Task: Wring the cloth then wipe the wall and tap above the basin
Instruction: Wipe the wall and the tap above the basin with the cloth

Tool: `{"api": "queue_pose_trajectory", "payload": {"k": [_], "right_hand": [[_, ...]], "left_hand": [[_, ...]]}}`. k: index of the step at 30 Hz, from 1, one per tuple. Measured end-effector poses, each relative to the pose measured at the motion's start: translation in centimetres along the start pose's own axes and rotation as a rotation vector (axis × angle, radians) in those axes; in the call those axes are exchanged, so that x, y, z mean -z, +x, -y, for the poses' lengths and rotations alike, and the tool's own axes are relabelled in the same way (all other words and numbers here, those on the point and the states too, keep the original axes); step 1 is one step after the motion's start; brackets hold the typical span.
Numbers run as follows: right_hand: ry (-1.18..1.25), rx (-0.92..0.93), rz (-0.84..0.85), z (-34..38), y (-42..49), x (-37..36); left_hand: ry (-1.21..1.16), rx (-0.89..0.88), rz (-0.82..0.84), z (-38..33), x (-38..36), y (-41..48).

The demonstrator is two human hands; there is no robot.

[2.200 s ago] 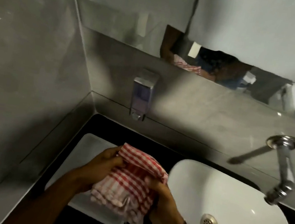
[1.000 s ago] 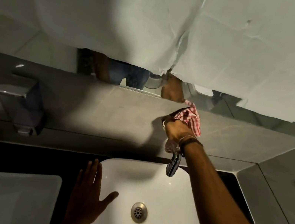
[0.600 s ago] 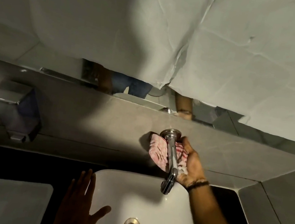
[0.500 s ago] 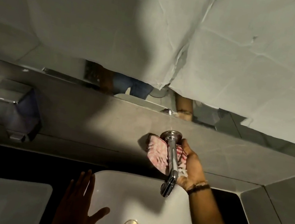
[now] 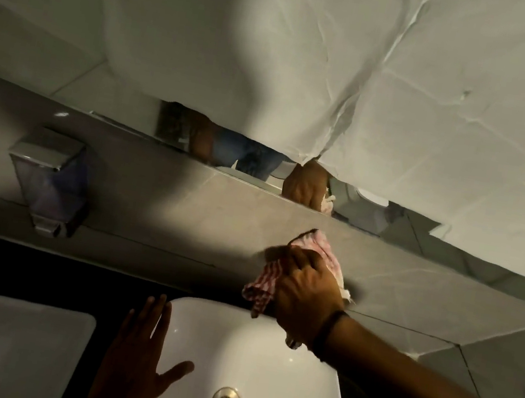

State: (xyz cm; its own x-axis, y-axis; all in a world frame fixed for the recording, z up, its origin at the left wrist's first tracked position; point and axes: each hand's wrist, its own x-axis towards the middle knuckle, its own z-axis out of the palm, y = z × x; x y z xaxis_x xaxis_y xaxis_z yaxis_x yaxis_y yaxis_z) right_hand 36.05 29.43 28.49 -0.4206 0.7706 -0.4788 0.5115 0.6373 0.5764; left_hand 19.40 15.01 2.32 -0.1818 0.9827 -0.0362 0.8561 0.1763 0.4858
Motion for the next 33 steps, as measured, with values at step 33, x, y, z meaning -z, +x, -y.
{"api": "queue_pose_trajectory", "payload": {"k": [33], "right_hand": [[1.994,0.051,-0.202,-3.1,-1.2,-6.2]], "left_hand": [[0.029,-0.044,0.139,0.4,0.3,1.3]]}}
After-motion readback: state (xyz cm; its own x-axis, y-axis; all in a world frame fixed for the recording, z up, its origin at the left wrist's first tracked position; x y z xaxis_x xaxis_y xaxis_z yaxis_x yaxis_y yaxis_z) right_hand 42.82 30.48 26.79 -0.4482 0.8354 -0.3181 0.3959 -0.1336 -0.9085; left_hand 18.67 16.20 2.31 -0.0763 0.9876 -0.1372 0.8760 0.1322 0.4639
